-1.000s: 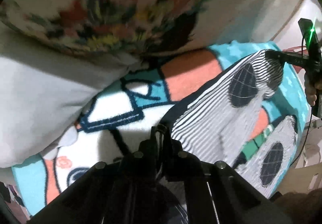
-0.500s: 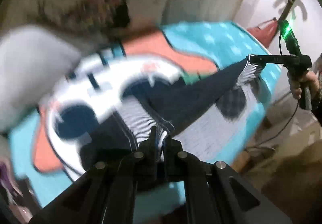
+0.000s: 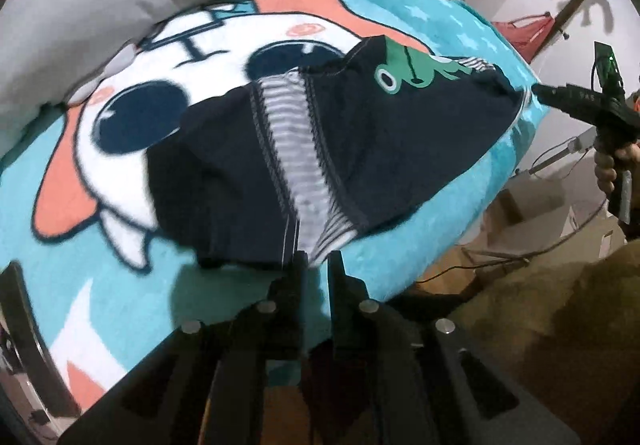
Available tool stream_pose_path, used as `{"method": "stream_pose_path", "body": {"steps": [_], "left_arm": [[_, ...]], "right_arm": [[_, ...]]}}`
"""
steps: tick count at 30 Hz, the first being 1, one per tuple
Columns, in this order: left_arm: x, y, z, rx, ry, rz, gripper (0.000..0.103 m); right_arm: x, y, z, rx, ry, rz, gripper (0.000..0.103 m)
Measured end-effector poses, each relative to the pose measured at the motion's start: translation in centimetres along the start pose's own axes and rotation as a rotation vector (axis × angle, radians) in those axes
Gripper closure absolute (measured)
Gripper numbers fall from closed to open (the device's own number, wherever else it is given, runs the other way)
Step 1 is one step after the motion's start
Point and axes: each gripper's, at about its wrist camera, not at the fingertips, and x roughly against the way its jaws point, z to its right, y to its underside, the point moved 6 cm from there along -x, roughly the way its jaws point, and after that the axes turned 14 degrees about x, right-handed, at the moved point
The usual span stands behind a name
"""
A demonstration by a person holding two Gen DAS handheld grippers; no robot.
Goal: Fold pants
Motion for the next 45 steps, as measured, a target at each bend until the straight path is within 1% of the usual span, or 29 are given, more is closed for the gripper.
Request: {"method": "stream_pose_path", "body": {"steps": [5, 6, 8, 10, 11, 12, 13, 16, 19, 21, 22, 23, 24, 25, 26, 27, 28, 29, 30, 33, 35, 37, 39, 40, 41, 42, 43, 44, 45], "left_arm": [[2.2, 0.5, -3.1, 0.08, -0.023, 0.017, 0.093], [2.4, 0.4, -3.6, 0.098, -0.028, 0.025, 0.091], [2.9, 0.0, -4.7, 0.146, -0.034, 0.047, 0.089], [3.3, -0.4, -5.5, 0.191, -0.036, 0.07, 0.089], [3.4, -0.6, -5.7, 0.208, -0.033, 0.08, 0.089], [3.6, -0.7, -5.9, 0.223, -0.031, 0.092, 0.089], [3.8, -0.8, -6.0, 0.236, -0.029, 0.102, 0.089], [4.5, -1.2, -6.7, 0.28, -0.019, 0.139, 0.089], [5.0, -2.0, -7.5, 0.335, 0.001, 0.171, 0.089], [5.2, -2.5, -7.8, 0.355, 0.006, 0.188, 0.089], [5.2, -2.7, -7.9, 0.363, 0.003, 0.195, 0.089], [5.1, -2.9, -7.9, 0.367, 0.001, 0.199, 0.089], [5.1, -3.1, -7.9, 0.371, 0.003, 0.201, 0.087], [5.2, -3.2, -7.8, 0.372, 0.007, 0.204, 0.083], [5.2, -3.4, -7.8, 0.372, 0.014, 0.21, 0.079], [5.3, -3.7, -7.8, 0.376, 0.019, 0.219, 0.066], [5.3, -4.0, -7.9, 0.382, 0.027, 0.228, 0.049], [5.1, -4.6, -8.0, 0.396, 0.049, 0.238, 0.042], [4.7, -5.1, -8.1, 0.411, 0.08, 0.241, 0.035], [2.6, -7.2, -8.1, 0.455, 0.186, 0.212, 0.033], [0.7, -8.6, -7.6, 0.454, 0.225, 0.179, 0.031], [-0.8, -9.5, -7.0, 0.426, 0.212, 0.158, 0.027], [-2.1, -10.1, -6.3, 0.38, 0.159, 0.148, 0.025], [-2.5, -10.3, -5.9, 0.356, 0.134, 0.142, 0.025], [-2.8, -10.3, -5.2, 0.313, 0.087, 0.132, 0.025], [-3.0, -10.2, -4.7, 0.276, 0.047, 0.13, 0.033], [-2.9, -10.1, -4.2, 0.24, 0.016, 0.136, 0.061], [-2.8, -9.9, -3.9, 0.213, -0.018, 0.148, 0.076], [-2.6, -9.8, -3.8, 0.211, -0.015, 0.145, 0.092]], "right_arm": [[-1.2, -2.8, -1.4, 0.031, -0.002, 0.042, 0.056], [-1.9, -2.9, -1.7, 0.045, -0.005, 0.029, 0.055], [-4.0, -2.4, -2.4, 0.084, -0.006, -0.036, 0.052], [-5.6, -1.6, -3.1, 0.144, 0.029, -0.092, 0.053], [-6.0, -1.2, -3.4, 0.188, 0.075, -0.113, 0.071], [-6.1, -1.1, -3.7, 0.228, 0.11, -0.129, 0.086], [-5.7, -1.2, -4.0, 0.251, 0.12, -0.131, 0.093], [-2.4, -3.2, -5.3, 0.314, 0.177, -0.035, 0.094], [-0.6, -5.5, -5.9, 0.331, 0.202, 0.042, 0.094], [-1.5, -6.3, -5.6, 0.336, 0.226, 0.035, 0.093], [-2.4, -6.3, -5.2, 0.332, 0.225, 0.012, 0.088], [-3.4, -6.2, -4.7, 0.321, 0.224, -0.02, 0.077], [-4.6, -5.6, -3.5, 0.282, 0.228, -0.063, 0.073], [-4.8, -5.5, -2.8, 0.241, 0.221, -0.07, 0.072], [-4.4, -5.2, -2.0, 0.179, 0.184, -0.053, 0.064], [-4.0, -5.1, -1.5, 0.133, 0.158, -0.034, 0.055], [-3.6, -4.9, -0.9, 0.094, 0.137, -0.011, 0.032], [-3.4, -4.8, -0.4, 0.073, 0.129, 0.005, 0.023], [-3.6, -4.8, -0.1, 0.062, 0.126, 0.007, 0.023], [-5.2, -4.8, 0.4, 0.02, 0.081, -0.016, 0.023], [-6.5, -4.7, 0.4, -0.004, 0.053, -0.028, 0.023], [-7.9, -4.6, 0.3, -0.015, 0.034, -0.049, 0.023], [-8.9, -4.3, -0.1, -0.002, 0.049, -0.068, 0.023], [-9.3, -4.1, -0.4, 0.011, 0.059, -0.073, 0.023], [-9.4, -4.0, -0.7, 0.024, 0.058, -0.076, 0.033], [-9.5, -3.9, -1.1, 0.042, 0.056, -0.084, 0.042], [-9.3, -4.0, -1.8, 0.069, 0.038, -0.084, 0.062], [-9.1, -4.3, -2.1, 0.081, 0.019, -0.083, 0.078], [-8.8, -4.5, -2.4, 0.092, 0.012, -0.085, 0.079]]}}
